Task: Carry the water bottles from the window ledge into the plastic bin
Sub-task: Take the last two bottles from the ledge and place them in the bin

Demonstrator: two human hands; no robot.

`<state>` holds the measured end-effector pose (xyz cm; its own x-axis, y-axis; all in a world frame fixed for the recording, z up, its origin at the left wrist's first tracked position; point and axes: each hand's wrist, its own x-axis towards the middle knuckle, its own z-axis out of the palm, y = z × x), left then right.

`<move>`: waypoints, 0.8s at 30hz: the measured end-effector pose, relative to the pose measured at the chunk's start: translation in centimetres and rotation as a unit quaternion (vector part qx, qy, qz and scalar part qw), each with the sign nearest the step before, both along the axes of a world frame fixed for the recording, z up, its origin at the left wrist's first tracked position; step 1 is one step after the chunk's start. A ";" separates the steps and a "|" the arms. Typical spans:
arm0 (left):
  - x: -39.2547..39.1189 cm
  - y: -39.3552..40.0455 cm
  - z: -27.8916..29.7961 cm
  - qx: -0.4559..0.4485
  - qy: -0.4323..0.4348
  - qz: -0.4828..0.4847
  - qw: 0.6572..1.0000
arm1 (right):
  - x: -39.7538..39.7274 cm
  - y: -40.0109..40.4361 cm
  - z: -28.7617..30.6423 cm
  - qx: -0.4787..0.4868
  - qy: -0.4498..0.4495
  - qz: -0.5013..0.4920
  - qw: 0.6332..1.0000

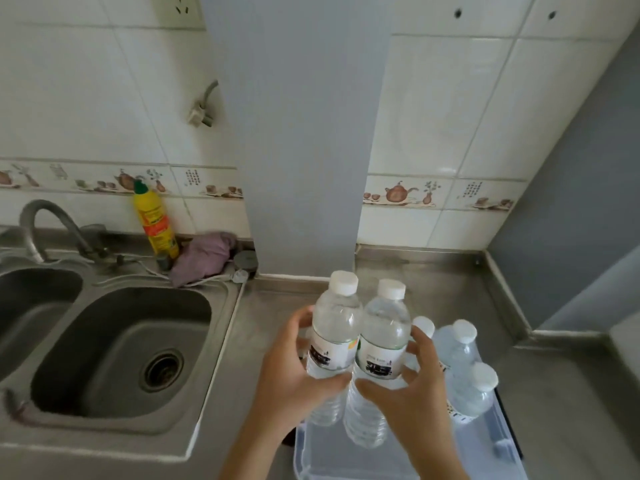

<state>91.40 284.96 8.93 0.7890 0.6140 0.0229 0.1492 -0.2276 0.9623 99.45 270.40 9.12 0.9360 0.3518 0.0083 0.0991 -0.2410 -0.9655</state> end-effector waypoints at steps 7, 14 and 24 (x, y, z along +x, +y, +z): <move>1.3 -0.3 -2.2 0.016 0.023 -0.057 0.998 | -0.2 0.2 -0.7 -0.058 -0.040 -0.068 0.995; 0.2 -1.0 -6.1 0.024 0.049 0.027 0.998 | -1.2 0.9 -2.6 -0.101 -0.081 -0.057 0.990; 0.5 -0.3 -8.3 0.152 0.094 0.007 0.984 | -1.8 1.1 -4.9 -0.115 -0.081 -0.041 0.989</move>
